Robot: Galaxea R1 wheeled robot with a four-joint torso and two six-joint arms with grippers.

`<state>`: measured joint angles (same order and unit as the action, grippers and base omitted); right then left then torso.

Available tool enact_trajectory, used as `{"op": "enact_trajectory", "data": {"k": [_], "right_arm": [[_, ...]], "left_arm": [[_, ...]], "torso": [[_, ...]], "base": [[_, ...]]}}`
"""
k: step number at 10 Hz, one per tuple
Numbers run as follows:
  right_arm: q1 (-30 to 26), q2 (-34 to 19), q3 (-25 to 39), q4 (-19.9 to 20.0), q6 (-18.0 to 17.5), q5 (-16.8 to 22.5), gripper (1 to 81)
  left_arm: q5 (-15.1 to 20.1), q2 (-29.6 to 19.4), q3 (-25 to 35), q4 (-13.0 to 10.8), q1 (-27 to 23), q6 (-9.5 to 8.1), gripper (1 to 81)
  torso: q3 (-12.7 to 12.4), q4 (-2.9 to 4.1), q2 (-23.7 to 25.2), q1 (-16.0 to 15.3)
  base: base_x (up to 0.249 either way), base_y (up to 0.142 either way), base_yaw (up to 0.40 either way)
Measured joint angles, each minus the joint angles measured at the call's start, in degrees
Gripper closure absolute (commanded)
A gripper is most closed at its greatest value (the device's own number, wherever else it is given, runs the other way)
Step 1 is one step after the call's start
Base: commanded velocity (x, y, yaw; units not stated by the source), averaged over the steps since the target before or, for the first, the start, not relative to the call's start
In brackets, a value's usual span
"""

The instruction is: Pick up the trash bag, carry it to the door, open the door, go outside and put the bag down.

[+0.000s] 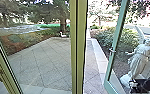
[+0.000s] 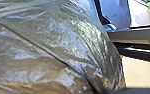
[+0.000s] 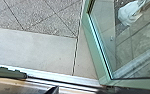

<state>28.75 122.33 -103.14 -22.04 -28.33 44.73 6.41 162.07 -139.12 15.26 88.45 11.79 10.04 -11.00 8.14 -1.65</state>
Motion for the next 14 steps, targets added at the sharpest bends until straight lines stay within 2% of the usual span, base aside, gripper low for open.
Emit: {"op": "enact_trajectory", "data": {"k": [3, 5, 7, 8, 10, 12, 14], "right_arm": [[15.3, -1.6, 4.9, 2.8, -0.1, -3.3, 1.0], [22.7, -1.7, 7.7, 4.8, 0.0, -6.1, 1.0], [29.5, -1.9, 9.0, 7.0, 2.1, -11.1, 1.0], [33.2, -1.7, 9.0, 8.5, 4.4, -13.9, 1.0], [39.4, 0.5, 7.6, 13.7, 11.9, -19.3, 1.0], [42.4, 6.0, 2.6, 19.5, 18.6, -23.2, 1.0], [44.8, 12.3, -1.5, 22.4, 22.6, -26.2, 1.0]], "left_arm": [[0.1, 0.0, 0.0, -0.5, -0.3, 0.13, 81.1], [0.0, 0.1, 0.0, -0.9, -0.6, 0.13, 81.1], [0.0, 0.5, 0.0, -0.9, -0.6, 0.13, 81.1], [0.0, 0.6, -0.1, -1.1, -0.6, 0.13, 81.1], [0.0, 0.8, -0.1, -1.4, -0.6, 0.13, 81.1], [0.0, 0.8, -0.1, -1.8, -0.6, 0.13, 81.1], [0.0, 0.8, -0.1, -2.2, -0.8, 0.15, 81.1]], "torso": [[0.0, 0.0, 0.0, 0.0], [0.0, 0.0, 0.0, 0.0], [0.0, 0.0, 0.0, 0.0], [0.0, 0.0, 0.0, 0.0], [0.0, 0.0, 0.0, 0.1], [-0.1, 0.0, 0.1, 0.1], [-0.1, 0.0, 0.1, 0.1]], "base": [[0.0, 0.0, 0.0], [0.0, 0.0, 0.0], [0.0, 0.0, 0.0], [0.0, 0.0, 0.0], [0.0, 0.0, 0.0], [0.0, 0.0, 0.0], [0.0, 0.0, 0.0]]}}
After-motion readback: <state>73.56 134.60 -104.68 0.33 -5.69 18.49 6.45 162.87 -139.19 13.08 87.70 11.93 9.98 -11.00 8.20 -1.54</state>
